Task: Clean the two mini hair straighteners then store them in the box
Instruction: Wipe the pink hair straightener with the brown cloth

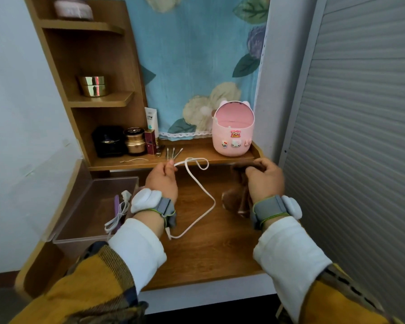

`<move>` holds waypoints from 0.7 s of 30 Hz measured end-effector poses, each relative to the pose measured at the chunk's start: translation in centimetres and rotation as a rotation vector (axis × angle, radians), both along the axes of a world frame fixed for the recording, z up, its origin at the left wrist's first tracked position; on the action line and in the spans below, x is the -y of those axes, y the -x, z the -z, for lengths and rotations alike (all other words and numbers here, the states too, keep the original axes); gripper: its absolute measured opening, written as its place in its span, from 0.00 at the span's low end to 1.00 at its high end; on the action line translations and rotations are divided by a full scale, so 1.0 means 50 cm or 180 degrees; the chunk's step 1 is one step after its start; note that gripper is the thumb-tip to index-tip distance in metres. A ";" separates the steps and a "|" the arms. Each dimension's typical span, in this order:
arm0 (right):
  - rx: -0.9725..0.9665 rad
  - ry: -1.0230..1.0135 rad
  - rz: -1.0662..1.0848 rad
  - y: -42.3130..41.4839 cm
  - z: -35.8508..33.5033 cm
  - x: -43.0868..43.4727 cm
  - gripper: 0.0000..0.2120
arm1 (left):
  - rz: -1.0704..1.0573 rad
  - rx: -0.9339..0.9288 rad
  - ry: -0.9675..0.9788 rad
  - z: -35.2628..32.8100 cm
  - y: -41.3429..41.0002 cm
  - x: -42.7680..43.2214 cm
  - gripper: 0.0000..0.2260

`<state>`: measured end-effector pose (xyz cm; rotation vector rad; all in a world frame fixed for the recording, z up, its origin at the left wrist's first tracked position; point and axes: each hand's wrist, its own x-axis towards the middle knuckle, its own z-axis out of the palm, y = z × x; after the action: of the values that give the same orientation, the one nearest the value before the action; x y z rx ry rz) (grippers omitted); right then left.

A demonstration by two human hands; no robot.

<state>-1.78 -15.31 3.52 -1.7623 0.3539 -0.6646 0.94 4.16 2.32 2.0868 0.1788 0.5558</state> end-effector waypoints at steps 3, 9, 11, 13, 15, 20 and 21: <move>-0.1944 0.2216 -0.1069 -0.008 -0.029 -0.011 0.06 | -0.0014 -0.0021 0.0129 -0.016 -0.011 0.009 0.18; -0.1784 0.0708 -0.2843 0.017 0.020 -0.075 0.20 | 0.0371 -0.0043 0.0129 -0.011 -0.011 0.030 0.19; -0.1018 0.0412 -0.2168 0.003 0.043 -0.085 0.16 | 0.0544 -0.0034 0.0070 -0.006 -0.002 0.033 0.16; -0.0553 -0.0059 -0.1812 -0.001 0.043 -0.100 0.17 | 0.0686 -0.0086 -0.0027 -0.002 0.007 0.026 0.13; -0.0382 -0.0869 -0.2211 -0.005 0.042 -0.100 0.29 | 0.0907 -0.0148 -0.0093 0.000 0.012 0.019 0.11; -0.0458 -0.0428 -0.2211 -0.015 0.051 -0.094 0.29 | 0.1131 -0.0122 -0.0217 -0.002 0.021 0.012 0.09; -0.0507 -0.0123 -0.2152 -0.018 0.054 -0.093 0.21 | 0.1131 -0.0122 -0.0269 0.000 0.021 0.011 0.08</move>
<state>-0.88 -10.65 0.84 -1.7552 -0.1299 -0.0335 -0.09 3.62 2.32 2.1468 -0.1947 0.3122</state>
